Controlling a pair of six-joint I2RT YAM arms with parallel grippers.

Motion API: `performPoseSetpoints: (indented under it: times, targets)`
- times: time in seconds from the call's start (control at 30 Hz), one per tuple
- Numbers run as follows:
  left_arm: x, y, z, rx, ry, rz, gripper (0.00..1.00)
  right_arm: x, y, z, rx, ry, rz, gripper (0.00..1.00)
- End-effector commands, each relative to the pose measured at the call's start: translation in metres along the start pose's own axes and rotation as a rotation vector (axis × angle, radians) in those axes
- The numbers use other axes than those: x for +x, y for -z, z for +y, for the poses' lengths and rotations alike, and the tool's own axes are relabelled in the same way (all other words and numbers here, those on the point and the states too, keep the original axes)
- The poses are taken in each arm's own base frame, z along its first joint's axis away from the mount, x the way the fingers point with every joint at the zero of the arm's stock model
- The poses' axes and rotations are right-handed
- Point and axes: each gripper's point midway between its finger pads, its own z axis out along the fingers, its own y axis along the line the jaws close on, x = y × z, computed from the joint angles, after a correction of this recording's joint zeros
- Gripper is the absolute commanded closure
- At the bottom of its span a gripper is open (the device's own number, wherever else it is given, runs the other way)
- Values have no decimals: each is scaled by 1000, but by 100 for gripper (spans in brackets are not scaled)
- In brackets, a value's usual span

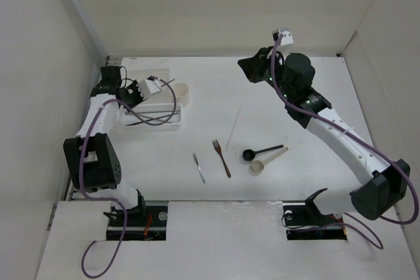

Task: Sort the eating utensils into containers

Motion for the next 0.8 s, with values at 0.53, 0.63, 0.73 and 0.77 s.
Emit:
performPoseSetpoints:
  times: [0.53,0.63,0.73,0.77]
  targets:
    - [59,-31,-2,-6,-513,163,100,6,-1,-10,16,20,4,87]
    - [66,-35,-7,7,-531,179,95,8,0,-11,19,19,13,87]
    - [71,-36,-11,11,-505,191,91,3,2,-12,34,20,-4,87]
    - [70,-36,-9,0,-495,189,91,3,2,-12,34,21,-4,87]
